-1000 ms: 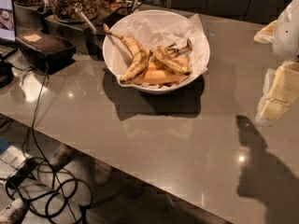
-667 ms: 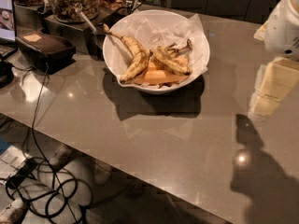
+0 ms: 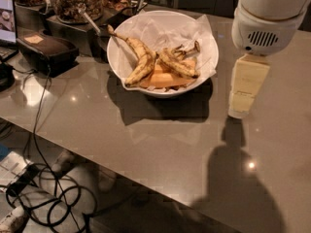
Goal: Pick banana from white bowl
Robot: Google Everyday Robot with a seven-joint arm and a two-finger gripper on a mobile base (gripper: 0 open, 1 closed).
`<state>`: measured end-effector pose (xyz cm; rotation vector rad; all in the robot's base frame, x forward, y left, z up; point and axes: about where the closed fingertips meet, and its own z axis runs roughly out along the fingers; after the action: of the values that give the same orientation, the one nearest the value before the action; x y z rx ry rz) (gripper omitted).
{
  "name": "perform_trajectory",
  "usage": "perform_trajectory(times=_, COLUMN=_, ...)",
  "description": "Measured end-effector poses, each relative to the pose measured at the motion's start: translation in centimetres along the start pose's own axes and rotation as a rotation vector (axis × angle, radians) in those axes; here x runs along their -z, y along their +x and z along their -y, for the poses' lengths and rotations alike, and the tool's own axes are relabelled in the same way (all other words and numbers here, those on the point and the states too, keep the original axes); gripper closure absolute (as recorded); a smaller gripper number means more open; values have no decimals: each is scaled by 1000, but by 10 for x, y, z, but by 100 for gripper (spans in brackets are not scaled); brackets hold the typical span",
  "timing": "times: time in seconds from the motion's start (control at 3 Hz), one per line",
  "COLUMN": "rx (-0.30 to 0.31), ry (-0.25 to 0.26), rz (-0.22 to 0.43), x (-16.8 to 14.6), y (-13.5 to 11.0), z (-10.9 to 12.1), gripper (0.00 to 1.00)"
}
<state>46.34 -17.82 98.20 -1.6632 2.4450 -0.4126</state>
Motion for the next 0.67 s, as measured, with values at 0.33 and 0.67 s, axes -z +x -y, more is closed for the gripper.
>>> perform_trajectory(times=0.33, rx=-2, ry=21, rz=20, x=1, y=-3, z=5, gripper=0)
perform_trajectory(times=0.67, rx=20, ry=-37, rz=87, x=0, y=-22, z=10, gripper=0)
